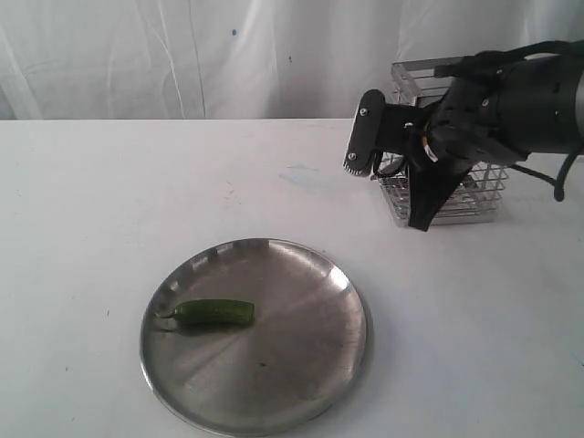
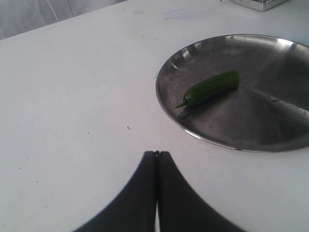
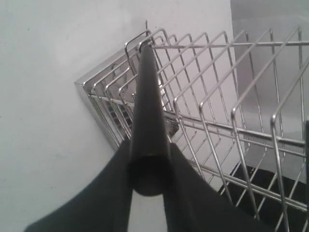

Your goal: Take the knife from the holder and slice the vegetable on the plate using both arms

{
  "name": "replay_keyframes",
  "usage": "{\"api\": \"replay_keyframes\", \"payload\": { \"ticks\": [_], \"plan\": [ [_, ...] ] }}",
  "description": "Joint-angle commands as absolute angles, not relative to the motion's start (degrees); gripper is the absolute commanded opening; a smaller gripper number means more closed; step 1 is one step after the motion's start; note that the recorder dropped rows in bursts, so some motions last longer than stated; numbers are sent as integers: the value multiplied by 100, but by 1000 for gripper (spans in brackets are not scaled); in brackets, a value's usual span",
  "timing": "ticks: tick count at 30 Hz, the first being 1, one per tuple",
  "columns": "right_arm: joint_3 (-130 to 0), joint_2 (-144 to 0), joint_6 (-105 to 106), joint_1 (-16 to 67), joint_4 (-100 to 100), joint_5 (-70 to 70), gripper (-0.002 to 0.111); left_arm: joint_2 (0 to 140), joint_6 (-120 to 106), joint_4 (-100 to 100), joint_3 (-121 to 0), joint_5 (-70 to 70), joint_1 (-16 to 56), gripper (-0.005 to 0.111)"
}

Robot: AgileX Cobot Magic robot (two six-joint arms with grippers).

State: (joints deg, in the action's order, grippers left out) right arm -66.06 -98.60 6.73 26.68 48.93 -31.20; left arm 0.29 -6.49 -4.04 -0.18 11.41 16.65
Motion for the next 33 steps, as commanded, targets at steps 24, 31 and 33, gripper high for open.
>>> {"api": "replay_keyframes", "payload": {
  "ticks": [24, 31, 33],
  "plan": [
    [-6685, -9485, 221, 2624, 2904, -3459, 0, 0, -640, -420, 0, 1162, 1672, 0],
    [-6685, -9719, 98, 2624, 2785, -3448, 0, 0, -640, -420, 0, 1162, 1672, 0],
    [-6685, -9776, -45, 2624, 2796, -3434, 0, 0, -640, -420, 0, 1162, 1672, 0]
  ]
}}
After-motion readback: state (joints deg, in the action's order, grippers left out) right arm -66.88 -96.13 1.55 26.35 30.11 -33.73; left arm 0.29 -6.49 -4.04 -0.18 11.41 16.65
